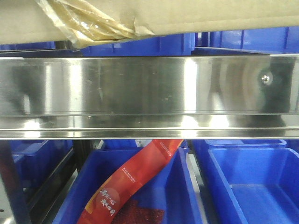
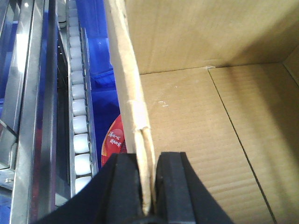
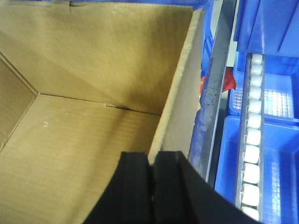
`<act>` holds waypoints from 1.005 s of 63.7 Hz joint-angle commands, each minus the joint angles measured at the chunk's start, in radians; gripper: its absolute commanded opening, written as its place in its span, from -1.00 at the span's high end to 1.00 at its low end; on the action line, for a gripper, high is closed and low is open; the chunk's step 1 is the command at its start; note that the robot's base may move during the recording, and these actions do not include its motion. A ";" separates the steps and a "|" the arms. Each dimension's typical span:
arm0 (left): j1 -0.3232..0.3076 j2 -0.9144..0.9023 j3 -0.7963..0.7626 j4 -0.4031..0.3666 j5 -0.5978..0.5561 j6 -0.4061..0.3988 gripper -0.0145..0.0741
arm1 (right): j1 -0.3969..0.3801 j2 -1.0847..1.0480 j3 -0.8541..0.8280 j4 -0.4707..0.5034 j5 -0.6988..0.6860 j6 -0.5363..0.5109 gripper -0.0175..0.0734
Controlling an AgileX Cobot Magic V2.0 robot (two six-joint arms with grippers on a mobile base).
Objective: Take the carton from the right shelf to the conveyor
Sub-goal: 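Lift the carton off the shelf with both grippers, then hold the carton with both grippers while driving away from the shelf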
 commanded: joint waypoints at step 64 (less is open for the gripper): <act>-0.007 -0.021 -0.003 0.000 -0.022 0.008 0.71 | -0.005 -0.007 -0.003 -0.038 -0.064 -0.012 0.76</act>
